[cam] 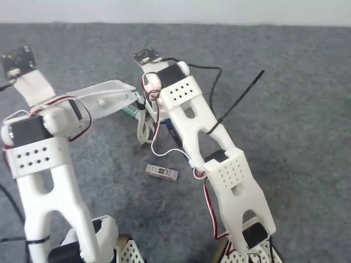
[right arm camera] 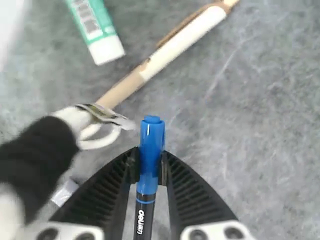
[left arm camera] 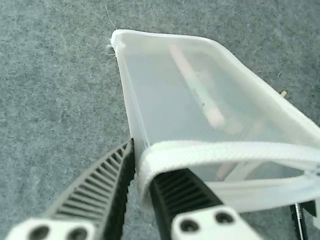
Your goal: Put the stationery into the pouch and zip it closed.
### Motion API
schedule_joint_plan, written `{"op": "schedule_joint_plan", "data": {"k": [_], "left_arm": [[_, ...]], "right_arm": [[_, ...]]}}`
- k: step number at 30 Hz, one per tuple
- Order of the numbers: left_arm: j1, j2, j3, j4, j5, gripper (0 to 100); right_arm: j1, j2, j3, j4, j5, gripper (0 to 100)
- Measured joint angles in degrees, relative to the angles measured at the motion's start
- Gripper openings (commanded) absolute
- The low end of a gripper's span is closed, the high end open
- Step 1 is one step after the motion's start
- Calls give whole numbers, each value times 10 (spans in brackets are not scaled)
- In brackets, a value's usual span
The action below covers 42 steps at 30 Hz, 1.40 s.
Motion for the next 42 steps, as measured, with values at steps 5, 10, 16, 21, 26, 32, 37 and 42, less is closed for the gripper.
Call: {"op": "schedule_joint_plan", "data": {"k": [5,10,16,21,26,32,37,42], "left_arm": [[-2,0,0,-9,0,10],[-2,0,0,-9,0,10],[-2,0,0,-9,0,10],[-2,0,0,-9,0,10],[-2,0,0,-9,0,10],[-3,0,9,-9,0,10],[-3,0,9,-9,0,10],[-3,0,9,-10,0,10]], "right_arm": [[2,0,-37,1,0,6],[2,0,-42,2,0,6],[2,0,-42,2,0,6],[2,-35,19,2,0,6],[2,-96,72,2,0,6],[1,-150,104,2,0,6],[1,-214,166,2,0,6],[0,-282,222,2,0,6]]}}
